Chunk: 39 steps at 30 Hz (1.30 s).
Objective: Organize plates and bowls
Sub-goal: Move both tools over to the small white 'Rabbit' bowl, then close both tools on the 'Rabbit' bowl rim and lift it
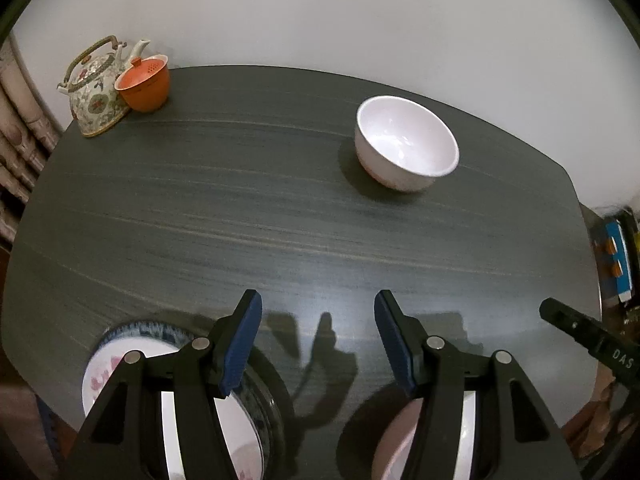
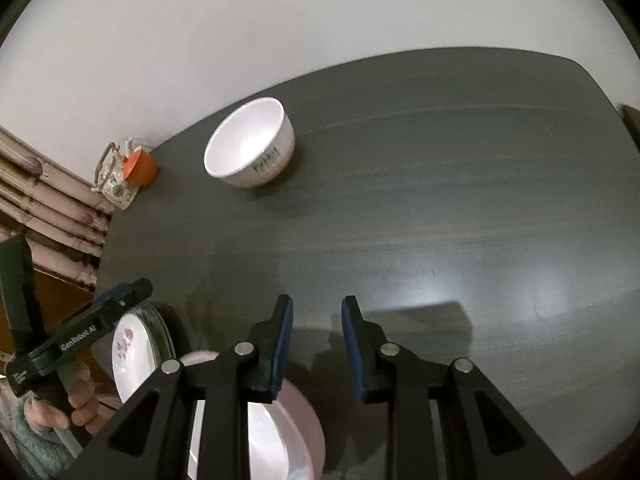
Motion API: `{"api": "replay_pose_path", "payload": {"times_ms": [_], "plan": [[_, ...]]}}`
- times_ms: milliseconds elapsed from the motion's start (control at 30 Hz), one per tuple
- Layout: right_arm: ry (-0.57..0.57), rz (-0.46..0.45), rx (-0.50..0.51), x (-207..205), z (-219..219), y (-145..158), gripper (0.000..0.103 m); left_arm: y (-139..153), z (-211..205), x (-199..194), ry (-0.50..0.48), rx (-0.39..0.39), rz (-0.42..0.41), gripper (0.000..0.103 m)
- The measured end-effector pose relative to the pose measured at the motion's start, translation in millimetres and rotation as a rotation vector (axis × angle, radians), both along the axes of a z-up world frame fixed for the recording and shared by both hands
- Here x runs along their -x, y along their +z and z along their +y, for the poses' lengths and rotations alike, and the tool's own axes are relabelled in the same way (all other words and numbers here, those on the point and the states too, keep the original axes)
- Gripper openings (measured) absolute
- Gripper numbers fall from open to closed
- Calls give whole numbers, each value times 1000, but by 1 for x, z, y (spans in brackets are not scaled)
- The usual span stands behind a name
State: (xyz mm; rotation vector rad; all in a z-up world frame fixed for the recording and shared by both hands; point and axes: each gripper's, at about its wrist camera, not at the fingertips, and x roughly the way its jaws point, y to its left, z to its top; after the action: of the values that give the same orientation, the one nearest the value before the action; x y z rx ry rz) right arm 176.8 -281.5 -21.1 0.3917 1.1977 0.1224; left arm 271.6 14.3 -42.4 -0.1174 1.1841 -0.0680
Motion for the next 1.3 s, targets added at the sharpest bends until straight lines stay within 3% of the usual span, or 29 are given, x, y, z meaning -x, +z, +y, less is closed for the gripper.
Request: {"api": "replay_pose_path", "payload": {"times_ms": [233, 533, 733, 1033, 1300], "plan": [[32, 8, -27, -44, 4, -9, 26, -12, 0, -40, 23, 94, 63, 55], [25, 18, -55, -98, 5, -21, 26, -19, -5, -88, 55, 195, 56, 54], [-15, 21, -128, -123, 5, -27, 26, -29, -1, -115, 104, 252, 80, 54], [-15, 16, -104, -154, 18, -29, 26, -38, -13, -133, 88, 268, 65, 61], [-29, 35, -67, -172, 30, -46, 26, -52, -23, -141, 76, 223, 94, 57]]}}
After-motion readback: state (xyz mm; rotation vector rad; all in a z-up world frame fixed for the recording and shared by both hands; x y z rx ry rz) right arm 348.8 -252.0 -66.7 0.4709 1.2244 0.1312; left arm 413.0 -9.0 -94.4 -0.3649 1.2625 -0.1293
